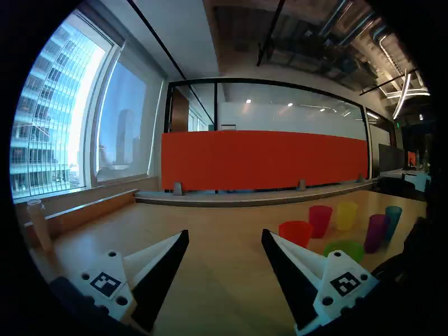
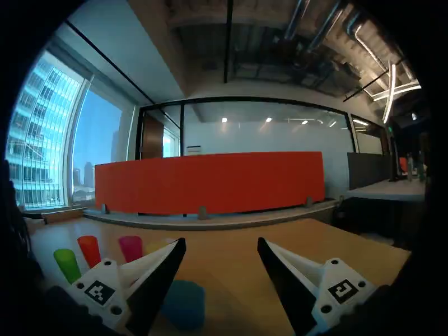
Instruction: Pour water
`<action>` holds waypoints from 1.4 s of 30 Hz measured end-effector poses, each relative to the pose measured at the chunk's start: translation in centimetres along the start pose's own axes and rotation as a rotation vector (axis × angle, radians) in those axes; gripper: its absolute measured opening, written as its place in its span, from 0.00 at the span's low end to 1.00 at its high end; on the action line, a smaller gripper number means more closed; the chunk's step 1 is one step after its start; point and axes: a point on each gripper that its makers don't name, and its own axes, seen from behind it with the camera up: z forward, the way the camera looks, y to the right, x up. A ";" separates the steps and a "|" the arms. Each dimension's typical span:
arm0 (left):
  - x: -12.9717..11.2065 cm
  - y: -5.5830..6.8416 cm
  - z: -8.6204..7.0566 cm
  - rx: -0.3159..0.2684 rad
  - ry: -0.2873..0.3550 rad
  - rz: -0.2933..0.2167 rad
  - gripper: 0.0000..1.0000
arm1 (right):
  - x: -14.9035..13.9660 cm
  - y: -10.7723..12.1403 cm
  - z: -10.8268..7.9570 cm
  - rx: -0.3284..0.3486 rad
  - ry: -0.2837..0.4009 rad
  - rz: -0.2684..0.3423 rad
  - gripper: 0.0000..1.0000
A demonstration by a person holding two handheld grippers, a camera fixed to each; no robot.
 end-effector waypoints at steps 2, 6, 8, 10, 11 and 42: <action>0.0 0.0 0.0 0.000 0.000 0.000 0.97 | -0.4 -0.1 0.1 0.001 -0.007 0.004 0.99; 0.0 0.0 0.0 0.000 0.000 0.000 0.97 | -1.1 -0.1 0.1 0.002 -0.016 0.010 0.99; 0.0 0.0 0.1 0.000 0.000 0.000 0.97 | -1.3 0.1 0.2 -0.001 -0.018 0.010 0.99; 0.0 0.0 0.1 0.000 0.000 0.000 0.97 | -1.4 0.2 0.2 -0.004 -0.020 0.010 0.99; 0.0 0.0 0.1 0.000 0.000 0.000 0.97 | -1.5 0.3 0.2 -0.005 -0.021 0.010 0.99; 0.0 0.0 0.1 0.000 0.000 0.000 0.97 | -3.1 0.5 0.3 -0.010 -0.064 -0.038 0.99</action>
